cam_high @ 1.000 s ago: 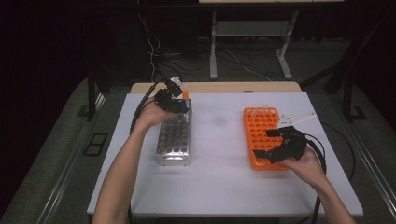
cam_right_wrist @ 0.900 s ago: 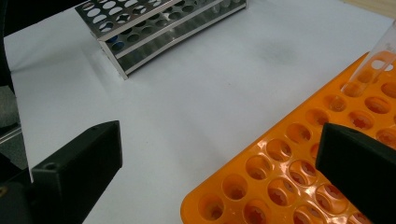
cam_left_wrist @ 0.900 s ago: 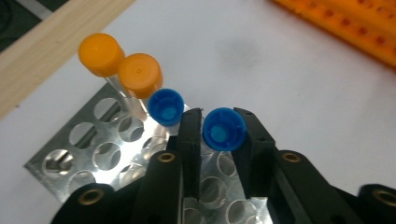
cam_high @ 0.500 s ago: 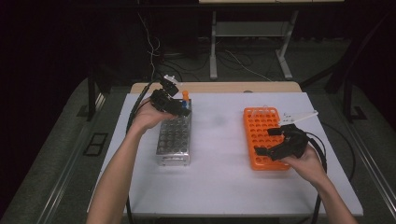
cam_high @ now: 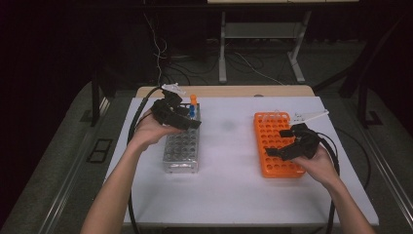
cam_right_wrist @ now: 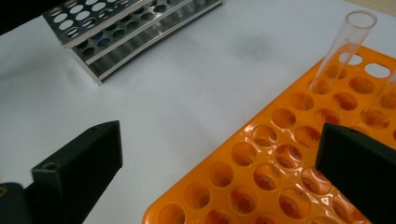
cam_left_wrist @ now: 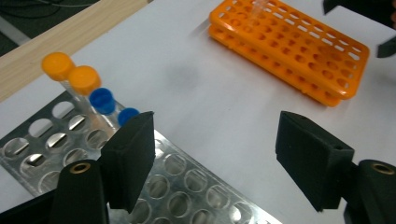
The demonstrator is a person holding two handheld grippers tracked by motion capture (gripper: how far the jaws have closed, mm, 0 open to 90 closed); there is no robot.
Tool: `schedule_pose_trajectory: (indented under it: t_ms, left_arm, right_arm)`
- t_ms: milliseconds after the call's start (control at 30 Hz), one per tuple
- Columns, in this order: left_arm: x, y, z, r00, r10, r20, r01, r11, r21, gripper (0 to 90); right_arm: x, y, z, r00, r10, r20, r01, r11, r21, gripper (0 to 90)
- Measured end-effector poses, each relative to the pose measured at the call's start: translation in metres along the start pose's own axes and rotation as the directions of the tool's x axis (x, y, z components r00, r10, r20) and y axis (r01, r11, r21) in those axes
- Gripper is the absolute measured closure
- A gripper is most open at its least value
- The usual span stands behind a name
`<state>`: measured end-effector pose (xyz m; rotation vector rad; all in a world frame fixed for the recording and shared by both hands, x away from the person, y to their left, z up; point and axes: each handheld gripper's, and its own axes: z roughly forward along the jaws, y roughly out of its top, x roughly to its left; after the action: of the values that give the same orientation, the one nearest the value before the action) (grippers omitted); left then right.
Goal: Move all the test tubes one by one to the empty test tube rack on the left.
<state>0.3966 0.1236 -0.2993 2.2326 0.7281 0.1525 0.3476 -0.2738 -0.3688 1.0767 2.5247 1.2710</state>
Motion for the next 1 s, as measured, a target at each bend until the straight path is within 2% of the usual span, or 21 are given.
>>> schedule_pose_trajectory:
  t_ms: [533,733,1000]
  left_arm:
    - [-0.03,-0.018,-0.002,0.9992,0.004,0.04,-0.002,0.9986,-0.052,10.1]
    - [-0.039,-0.024,0.003,0.9992,-0.009,0.04,0.011,0.9984,-0.056,0.0]
    - [-0.048,-0.035,0.006,0.9986,-0.011,0.052,0.016,0.9965,-0.082,0.0]
  right_arm:
    - [-0.016,0.019,0.005,0.9998,0.001,0.017,-0.002,1.0,0.013,0.1]
    - [-0.021,0.024,0.004,0.9995,0.003,0.03,-0.003,1.0,0.025,0.1]
    - [-0.033,0.03,0.0,0.9985,0.014,0.052,-0.016,0.999,0.029,0.2]
